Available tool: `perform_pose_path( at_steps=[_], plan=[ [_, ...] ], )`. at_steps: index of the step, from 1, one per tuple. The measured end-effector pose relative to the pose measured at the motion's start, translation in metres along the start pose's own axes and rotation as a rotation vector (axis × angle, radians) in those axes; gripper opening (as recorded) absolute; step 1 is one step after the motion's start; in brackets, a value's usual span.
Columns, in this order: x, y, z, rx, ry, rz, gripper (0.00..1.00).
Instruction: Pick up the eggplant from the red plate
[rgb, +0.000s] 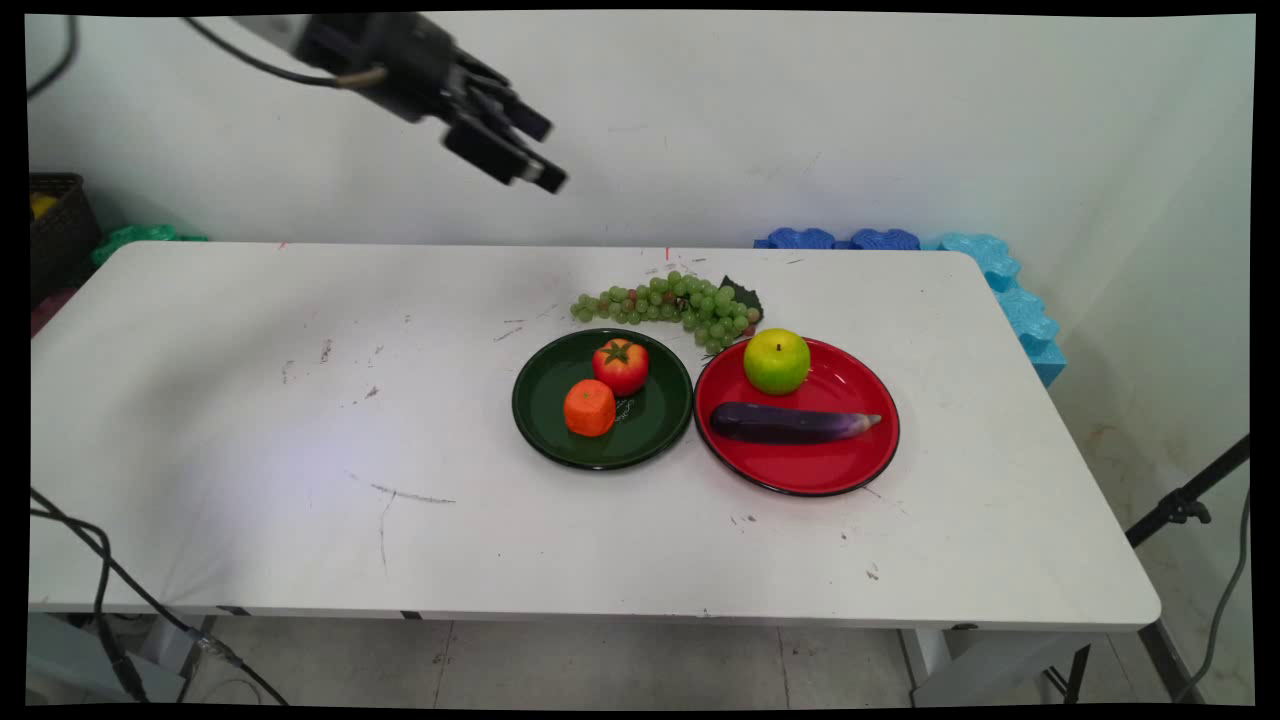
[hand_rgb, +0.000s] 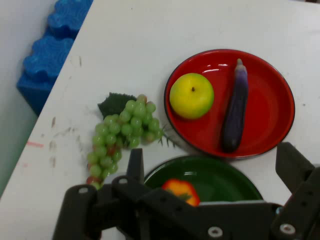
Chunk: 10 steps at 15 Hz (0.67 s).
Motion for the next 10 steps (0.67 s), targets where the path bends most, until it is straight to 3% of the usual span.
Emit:
perform_pose_path(
  at_steps=[10],
  plan=[
    [0.047, 0.033, 0.131, -0.073, -0.093, -0.009, 1.0]
  ],
)
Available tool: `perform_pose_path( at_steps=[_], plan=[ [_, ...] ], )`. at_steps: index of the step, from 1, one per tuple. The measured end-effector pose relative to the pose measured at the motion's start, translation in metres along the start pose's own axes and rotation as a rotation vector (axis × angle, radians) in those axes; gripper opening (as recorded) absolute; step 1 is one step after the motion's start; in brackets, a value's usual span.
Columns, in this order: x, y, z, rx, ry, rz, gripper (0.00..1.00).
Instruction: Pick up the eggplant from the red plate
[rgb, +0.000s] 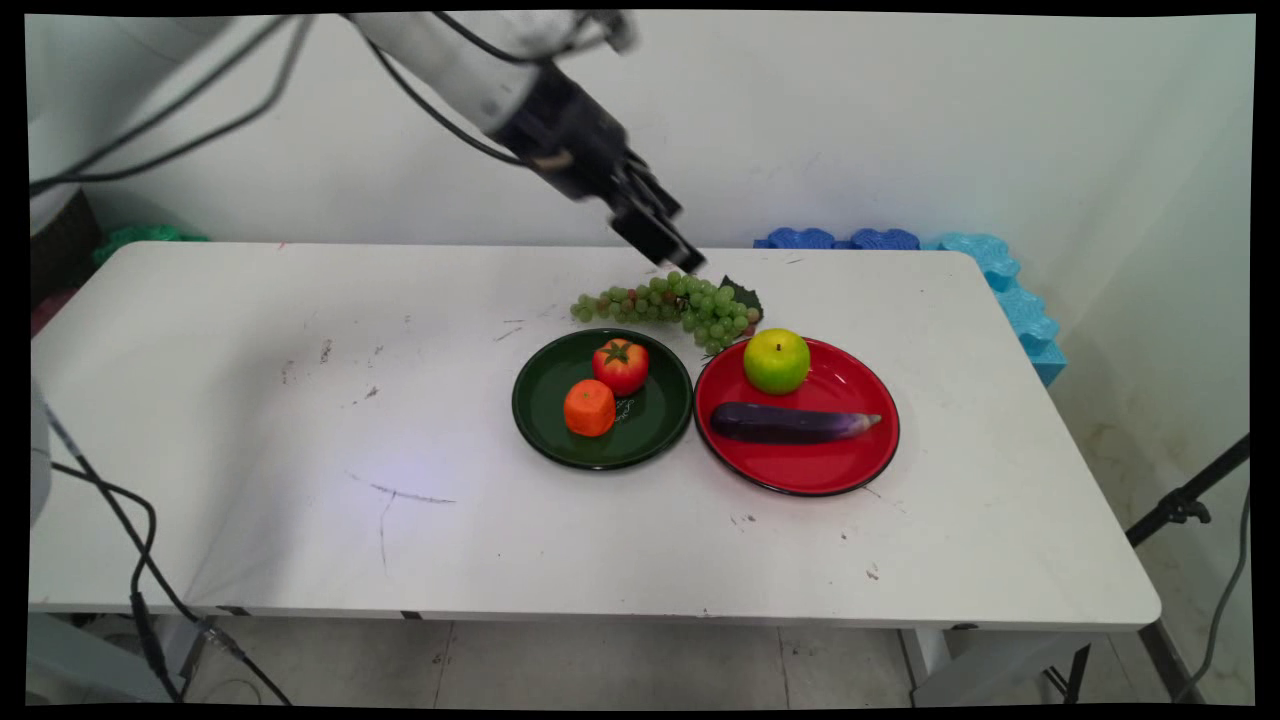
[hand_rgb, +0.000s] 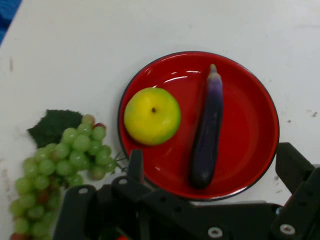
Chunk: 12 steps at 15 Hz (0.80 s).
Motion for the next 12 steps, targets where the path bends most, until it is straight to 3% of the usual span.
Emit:
perform_pose_path(
  at_steps=[5, 12],
  plan=[
    [0.009, 0.022, 0.065, -0.04, -0.072, -0.018, 1.0],
    [-0.007, 0.043, 0.141, -0.063, -0.169, 0.0, 1.0]
  ],
)
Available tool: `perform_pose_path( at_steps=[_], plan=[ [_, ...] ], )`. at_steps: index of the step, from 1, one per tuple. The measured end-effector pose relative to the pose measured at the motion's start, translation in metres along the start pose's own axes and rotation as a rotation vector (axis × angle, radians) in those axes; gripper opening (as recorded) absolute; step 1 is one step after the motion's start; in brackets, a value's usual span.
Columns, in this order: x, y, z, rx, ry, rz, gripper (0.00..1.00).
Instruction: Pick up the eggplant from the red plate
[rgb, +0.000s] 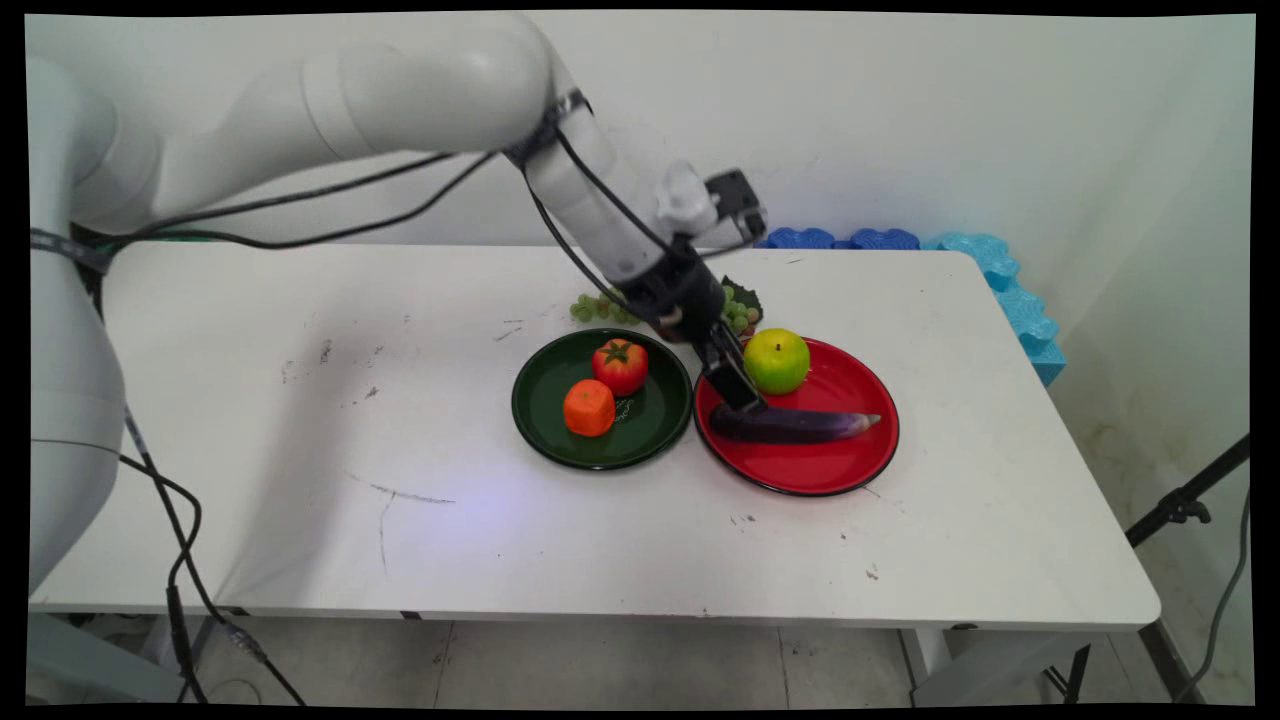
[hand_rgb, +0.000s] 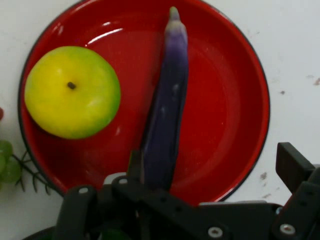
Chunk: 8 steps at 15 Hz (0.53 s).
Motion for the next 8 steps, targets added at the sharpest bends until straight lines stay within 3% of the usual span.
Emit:
perform_pose_path(
  at_steps=[8],
  plan=[
    [-0.003, -0.006, 0.055, 0.027, -0.031, 0.032, 1.0]
  ],
)
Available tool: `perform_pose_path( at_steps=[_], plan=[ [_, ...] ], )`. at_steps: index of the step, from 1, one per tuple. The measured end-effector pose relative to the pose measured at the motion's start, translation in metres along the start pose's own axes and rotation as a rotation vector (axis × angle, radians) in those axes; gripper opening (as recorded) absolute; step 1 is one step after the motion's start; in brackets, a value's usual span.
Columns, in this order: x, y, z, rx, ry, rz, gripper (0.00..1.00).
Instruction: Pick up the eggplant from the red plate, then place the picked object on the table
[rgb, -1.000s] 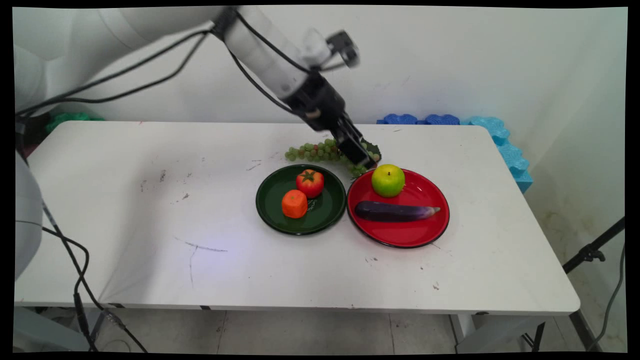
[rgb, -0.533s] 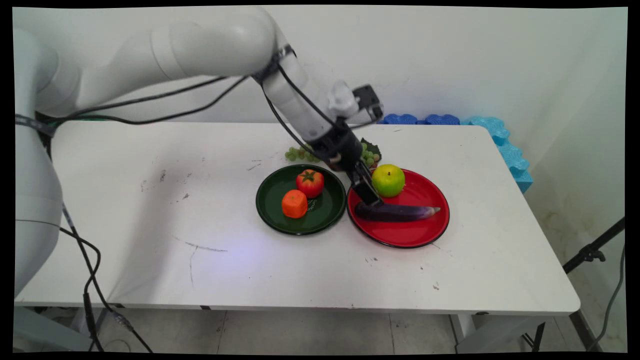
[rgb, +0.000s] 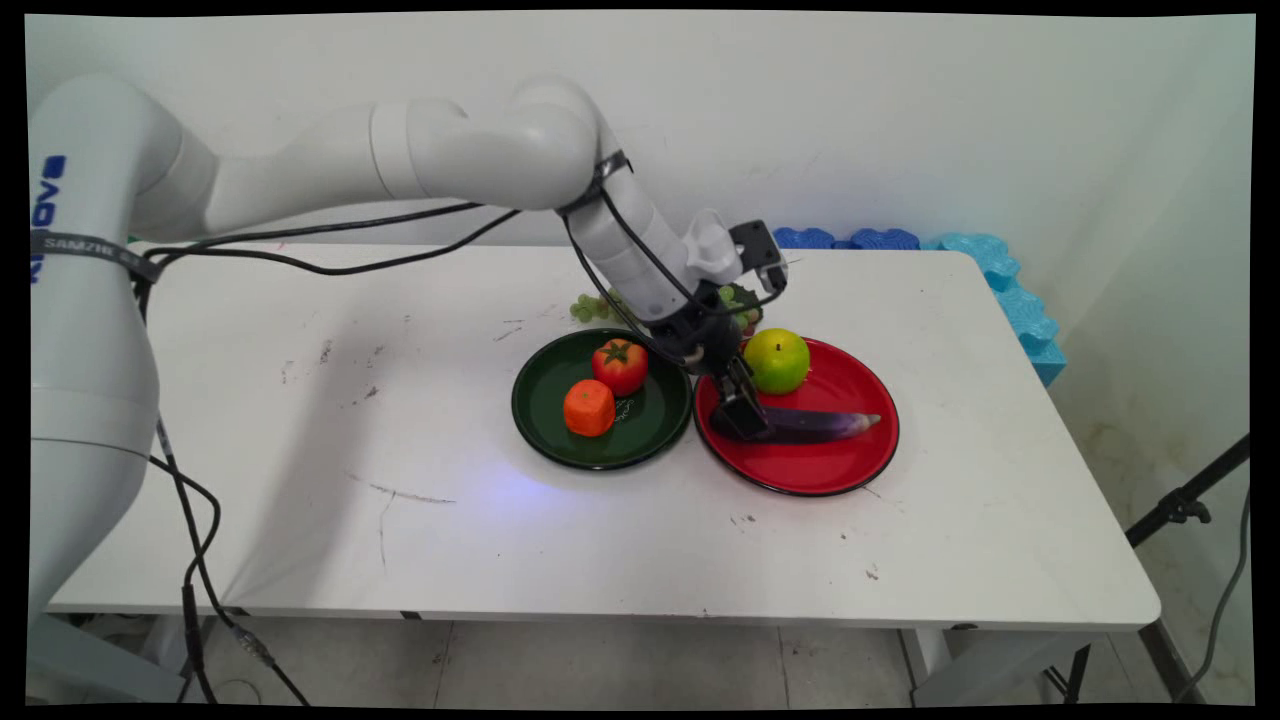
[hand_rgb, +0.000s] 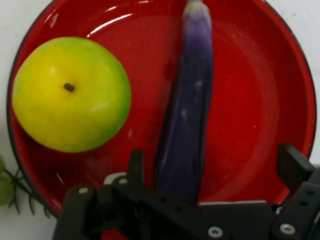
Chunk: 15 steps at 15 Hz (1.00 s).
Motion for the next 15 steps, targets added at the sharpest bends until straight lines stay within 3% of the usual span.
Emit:
perform_pose_path(
  at_steps=[8, 9, 15],
  plan=[
    [-0.004, -0.002, 0.024, 0.01, -0.012, 0.014, 1.0],
    [-0.006, -0.003, 0.025, 0.01, -0.013, 0.015, 0.0],
    [-0.01, -0.003, 0.027, 0.003, -0.013, 0.025, 0.0]
  ],
)
